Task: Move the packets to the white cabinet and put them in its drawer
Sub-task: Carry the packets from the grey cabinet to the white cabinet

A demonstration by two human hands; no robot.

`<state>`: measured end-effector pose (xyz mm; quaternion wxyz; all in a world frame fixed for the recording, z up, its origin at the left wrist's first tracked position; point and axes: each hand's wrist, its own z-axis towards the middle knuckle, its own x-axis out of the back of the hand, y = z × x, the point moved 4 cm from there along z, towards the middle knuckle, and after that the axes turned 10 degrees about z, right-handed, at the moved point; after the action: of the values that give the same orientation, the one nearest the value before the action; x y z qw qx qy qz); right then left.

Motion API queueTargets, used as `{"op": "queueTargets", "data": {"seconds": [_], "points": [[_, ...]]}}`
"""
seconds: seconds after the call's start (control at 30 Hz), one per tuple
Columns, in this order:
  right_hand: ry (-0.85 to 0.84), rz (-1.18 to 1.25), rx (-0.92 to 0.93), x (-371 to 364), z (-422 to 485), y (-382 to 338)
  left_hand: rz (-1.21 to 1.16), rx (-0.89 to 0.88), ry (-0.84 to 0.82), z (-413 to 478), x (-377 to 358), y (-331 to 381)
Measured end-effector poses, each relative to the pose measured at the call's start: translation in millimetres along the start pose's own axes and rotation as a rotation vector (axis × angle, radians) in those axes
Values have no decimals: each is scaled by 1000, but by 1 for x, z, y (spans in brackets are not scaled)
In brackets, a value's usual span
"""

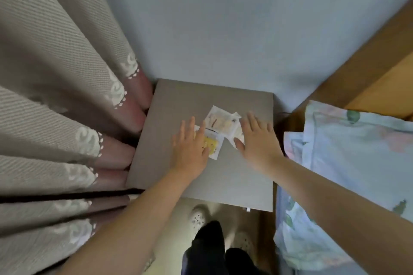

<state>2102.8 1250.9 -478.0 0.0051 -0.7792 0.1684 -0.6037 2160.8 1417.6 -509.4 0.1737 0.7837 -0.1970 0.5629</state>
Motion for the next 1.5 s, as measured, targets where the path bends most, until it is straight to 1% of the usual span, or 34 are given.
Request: {"op": "queueTargets", "data": {"seconds": [0.13,0.23,0.3,0.43,0.47,0.53,0.6,0.63,0.73,0.77,0.8,0.83,0.87,0.9,0.93,1.03,1.1,1.17,1.2,1.23,1.27,1.33,1.37,1.4,1.43,1.47,1.5], "points": [[-82,72,-66,-58,60,7,44,-94,-94,54,-68,-7],[-172,88,-61,-90,101,11,82,-136,-178,74,-112,-10],[-204,79,-48,-108,119,14,91,-115,-148,77,-132,-17],[-137,-69,24,-121,140,8,83,-132,-18,75,-149,-25],[-79,-66,64,-118,143,2,86,-134,4,75,-149,-25],[44,-15,79,-100,146,-6,85,-126,43,76,-147,-24],[75,174,-23,-82,146,-1,84,-120,58,77,-147,-23],[27,343,-131,-77,146,9,85,-123,67,76,-147,-23],[-66,988,-516,-65,139,52,92,-131,84,76,-148,-24],[-100,1070,-606,-69,132,63,93,-130,86,76,-148,-24],[-144,992,-661,-77,126,72,98,-128,97,77,-149,-24],[-212,761,-658,-88,119,78,103,-123,109,76,-149,-24],[-240,497,-628,-99,113,78,108,-116,126,75,-150,-24],[-218,306,-569,-106,109,75,113,-111,150,74,-149,-23],[-181,223,-525,-111,107,71,116,-110,173,75,-149,-22],[-92,276,-507,-112,116,66,103,-115,215,80,-146,-23],[-80,309,-510,-112,126,67,131,-91,184,86,-133,-23],[-131,341,-549,-112,133,68,177,-43,89,96,-115,-19],[-200,353,-580,-113,134,68,184,-24,16,101,-110,-17],[-259,375,-608,-113,135,68,184,-12,-20,105,-106,-15],[-276,421,-630,-111,137,70,196,-10,-37,107,-103,-14],[-223,555,-684,-107,133,72,197,-32,-50,104,-97,-13],[-176,619,-717,-107,127,73,154,-22,-80,100,-98,-13],[-127,667,-754,-109,118,73,61,28,-137,93,-98,-13],[-90,736,-807,-115,107,73,-106,124,-199,87,-102,-14],[-37,905,-885,-124,92,72,-326,268,-272,82,-108,-15],[1,1189,-977,-134,75,69,-558,408,-351,78,-111,-13]]}}
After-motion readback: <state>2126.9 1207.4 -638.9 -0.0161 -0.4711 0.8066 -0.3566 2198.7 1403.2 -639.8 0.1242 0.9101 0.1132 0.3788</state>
